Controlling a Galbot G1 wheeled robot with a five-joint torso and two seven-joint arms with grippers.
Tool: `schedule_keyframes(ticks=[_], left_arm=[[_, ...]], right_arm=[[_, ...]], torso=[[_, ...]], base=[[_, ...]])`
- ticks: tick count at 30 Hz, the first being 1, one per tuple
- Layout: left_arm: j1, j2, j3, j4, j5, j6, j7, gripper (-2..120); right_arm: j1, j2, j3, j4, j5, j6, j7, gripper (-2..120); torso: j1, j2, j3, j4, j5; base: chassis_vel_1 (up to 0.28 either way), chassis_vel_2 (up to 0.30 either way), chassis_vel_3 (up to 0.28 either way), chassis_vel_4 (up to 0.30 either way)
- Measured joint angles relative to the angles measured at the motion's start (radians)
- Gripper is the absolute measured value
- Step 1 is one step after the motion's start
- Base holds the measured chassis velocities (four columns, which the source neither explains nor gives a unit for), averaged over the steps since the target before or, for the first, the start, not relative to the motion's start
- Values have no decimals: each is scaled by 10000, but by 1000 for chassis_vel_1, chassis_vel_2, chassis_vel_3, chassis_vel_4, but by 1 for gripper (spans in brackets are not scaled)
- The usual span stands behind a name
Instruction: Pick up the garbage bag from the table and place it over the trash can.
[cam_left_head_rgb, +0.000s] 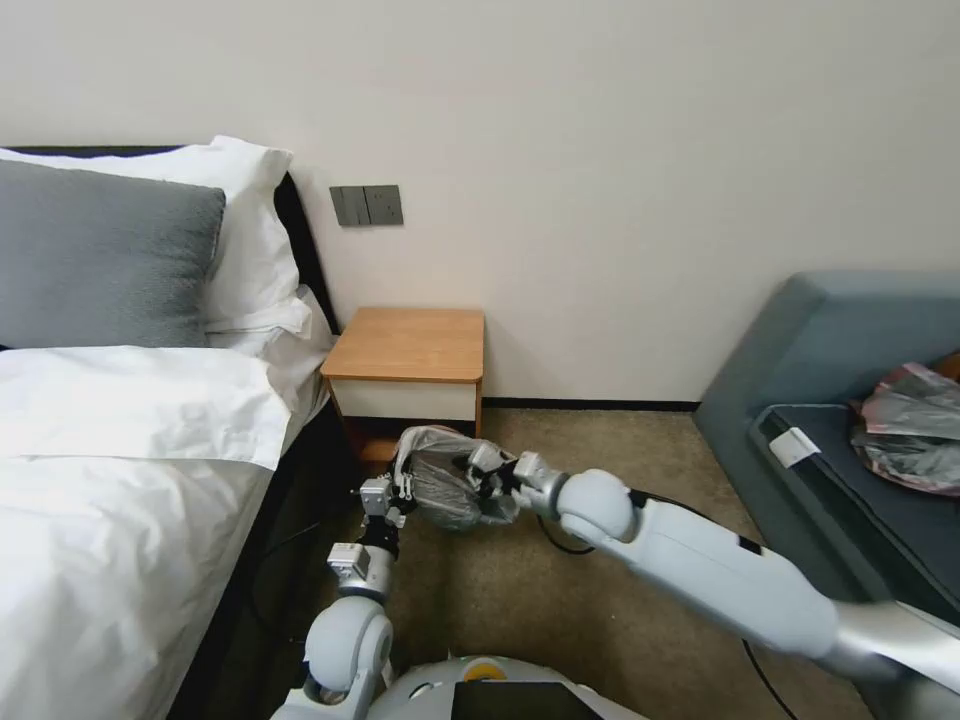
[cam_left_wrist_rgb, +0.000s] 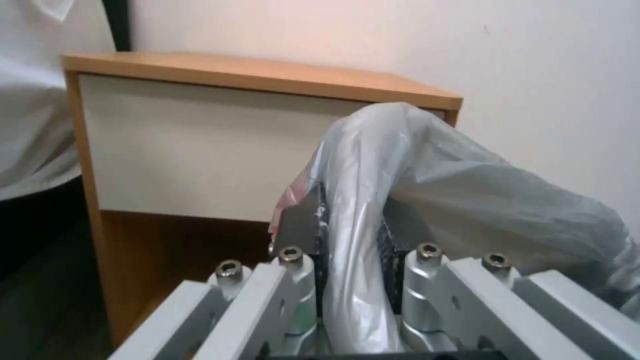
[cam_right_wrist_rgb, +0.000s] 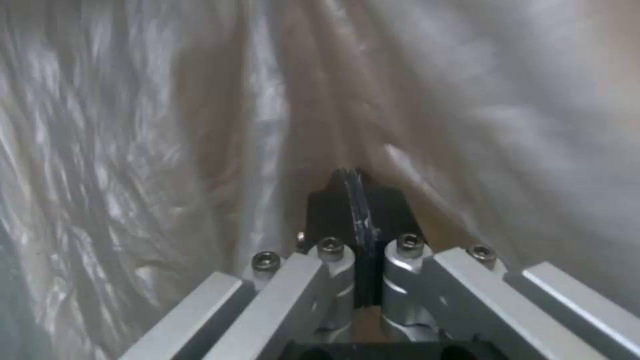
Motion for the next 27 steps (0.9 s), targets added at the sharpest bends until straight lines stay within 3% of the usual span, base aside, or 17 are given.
schedule_keyframes(ticks=[11,19,27], left_arm=[[147,-54,240,2,888,-365,187,11],[321,-118,449,-262,997,-427,189,11],[328,-224,497,-354,990,-427,148,11]], right_arm=[[1277,1168,-1516,-1930,-490,72,-275,0],[1539,1617,-1792,-2896,-1032,369,-552,0],[1466,1719,-1773,-3017,-1120,451,-558,0]], torso=[[0,0,-1,2,0],[0,0,0,0,2],[0,0,-1,1,2]], base=[[0,0,0,0],[0,0,0,0],[0,0,0,0]])
